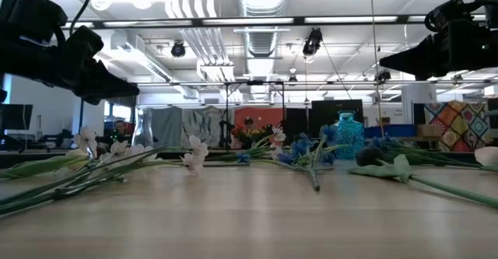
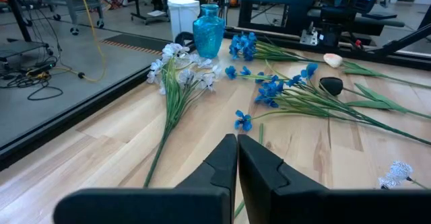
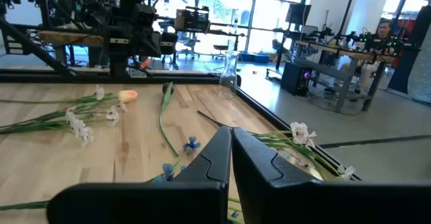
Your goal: Sort flowers into vase by color
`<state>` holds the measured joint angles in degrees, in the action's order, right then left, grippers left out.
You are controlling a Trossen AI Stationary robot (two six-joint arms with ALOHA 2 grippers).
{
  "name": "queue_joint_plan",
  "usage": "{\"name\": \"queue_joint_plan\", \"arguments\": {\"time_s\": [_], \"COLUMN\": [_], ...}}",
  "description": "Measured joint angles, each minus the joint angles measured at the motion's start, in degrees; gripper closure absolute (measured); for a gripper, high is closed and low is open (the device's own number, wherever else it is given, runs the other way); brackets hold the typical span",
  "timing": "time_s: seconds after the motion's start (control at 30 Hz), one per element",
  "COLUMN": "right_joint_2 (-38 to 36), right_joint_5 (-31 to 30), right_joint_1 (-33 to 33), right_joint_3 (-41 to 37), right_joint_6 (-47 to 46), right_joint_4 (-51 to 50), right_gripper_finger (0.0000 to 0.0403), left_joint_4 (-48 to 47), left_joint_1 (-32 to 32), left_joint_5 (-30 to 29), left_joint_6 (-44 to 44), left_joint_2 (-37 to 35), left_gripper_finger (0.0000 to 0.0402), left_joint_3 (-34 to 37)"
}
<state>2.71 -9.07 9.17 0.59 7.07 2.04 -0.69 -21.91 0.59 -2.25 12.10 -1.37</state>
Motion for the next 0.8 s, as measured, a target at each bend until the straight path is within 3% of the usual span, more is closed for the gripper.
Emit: {"name": "queue_joint_plan", "arguments": {"time_s": [0.67, 0.8], "right_joint_2": [-0.01, 0.01], "right_joint_5": [-0.14, -0.34], "right_joint_1": [-0.02, -0.01], "right_joint_3": [-0.01, -0.01], "right_joint_6": [0.00, 3.97], "right_joint_4": [0.43, 3.36], "right_gripper_finger": [0.0394, 0.0394], "left_joint_4": [-0.02, 0.00], "left_joint_1": [0.01, 0.02], "left_joint_5": [0.00, -0.01], "left_joint_6": [0.00, 0.01], "left_joint_2": [0.00, -0.02], "left_gripper_finger": [0.0402, 0.0402], "left_joint_3": [-0.02, -0.02]}}
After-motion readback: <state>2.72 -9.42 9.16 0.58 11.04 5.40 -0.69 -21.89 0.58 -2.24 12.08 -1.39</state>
